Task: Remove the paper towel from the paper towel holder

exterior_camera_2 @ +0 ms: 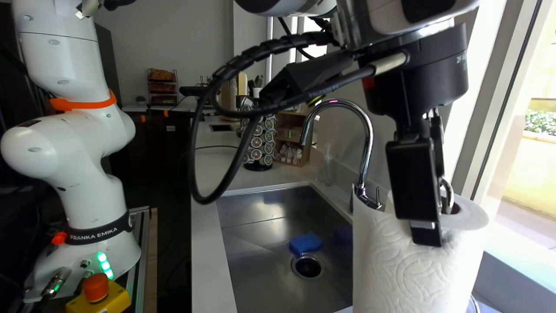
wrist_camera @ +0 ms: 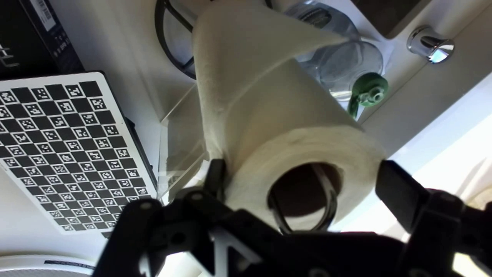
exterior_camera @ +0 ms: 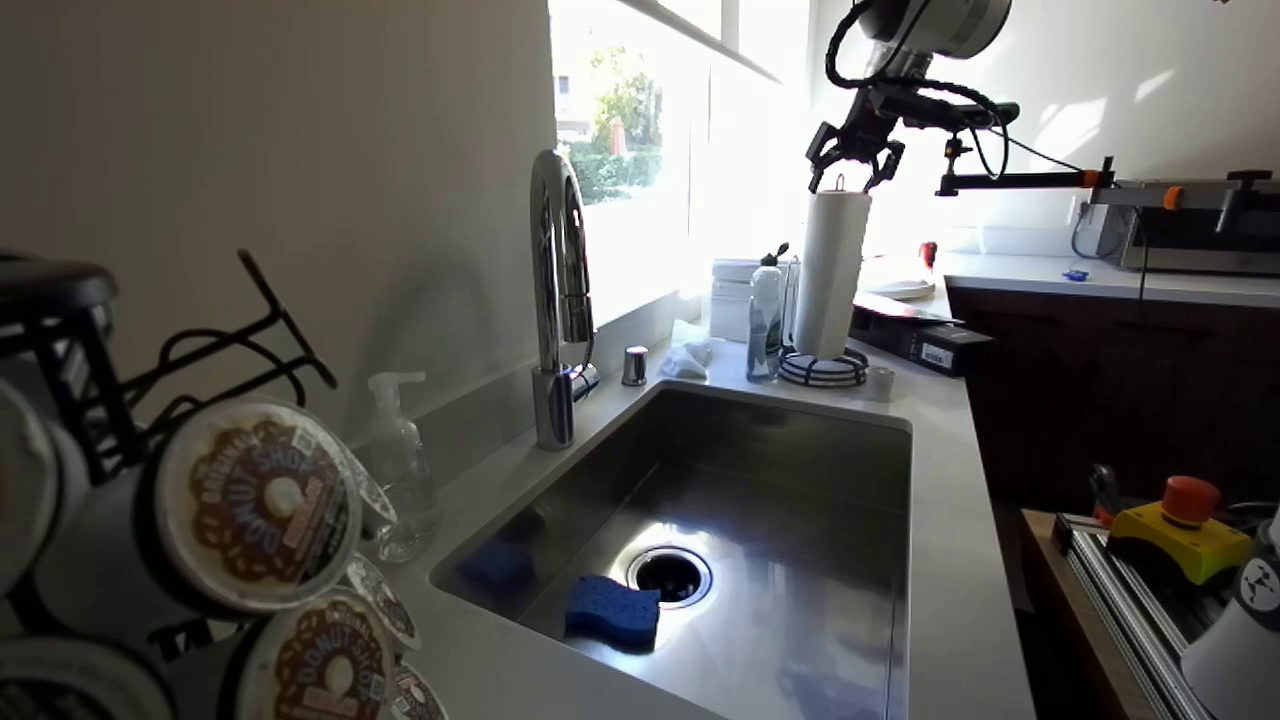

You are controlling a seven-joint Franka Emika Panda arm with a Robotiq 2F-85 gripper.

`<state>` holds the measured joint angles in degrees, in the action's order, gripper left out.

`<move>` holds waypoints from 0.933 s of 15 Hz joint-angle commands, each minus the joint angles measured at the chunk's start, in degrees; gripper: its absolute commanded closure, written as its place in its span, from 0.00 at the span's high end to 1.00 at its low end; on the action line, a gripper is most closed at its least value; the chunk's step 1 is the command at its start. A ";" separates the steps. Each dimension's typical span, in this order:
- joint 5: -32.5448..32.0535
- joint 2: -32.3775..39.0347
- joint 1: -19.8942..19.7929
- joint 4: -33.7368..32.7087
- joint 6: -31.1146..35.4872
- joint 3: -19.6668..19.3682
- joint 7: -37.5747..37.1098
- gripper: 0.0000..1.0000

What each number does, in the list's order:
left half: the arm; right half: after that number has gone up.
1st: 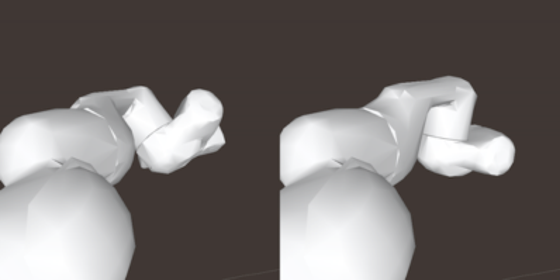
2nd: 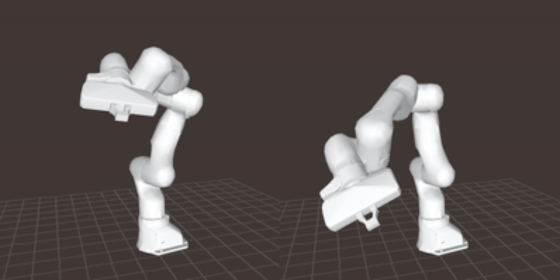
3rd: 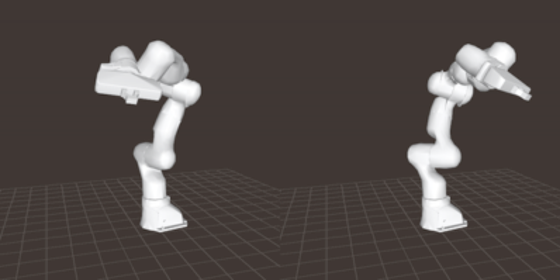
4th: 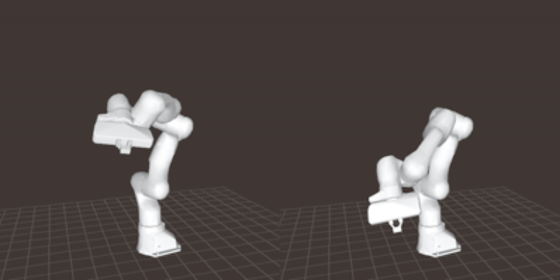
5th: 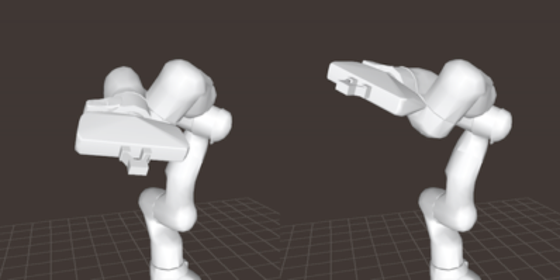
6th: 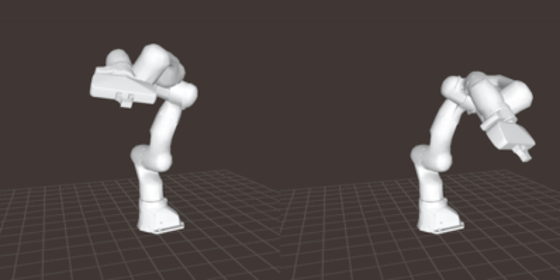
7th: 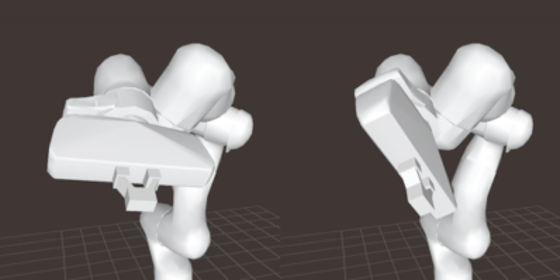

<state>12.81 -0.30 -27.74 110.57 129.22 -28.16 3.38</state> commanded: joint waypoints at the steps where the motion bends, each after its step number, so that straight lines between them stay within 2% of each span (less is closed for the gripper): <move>1: 2.20 0.60 0.21 1.54 1.56 0.30 -0.05 1.00; 2: 2.30 0.67 0.20 1.50 1.44 0.31 -0.01 0.96; 3: 2.47 0.72 0.19 1.44 1.28 0.31 0.07 0.74; 5: 2.61 0.63 0.17 1.44 1.17 0.29 0.12 0.71; 7: 2.82 0.45 0.15 1.30 1.00 0.26 0.12 0.55; 10: 2.68 0.17 0.16 1.22 0.93 0.24 0.07 0.45; 12: 2.52 -0.12 0.16 1.17 0.72 0.22 -0.08 0.32; 14: 2.44 -0.40 0.13 1.02 0.42 0.19 -0.18 0.29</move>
<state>13.89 -0.58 -27.78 110.16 129.23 -28.16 3.38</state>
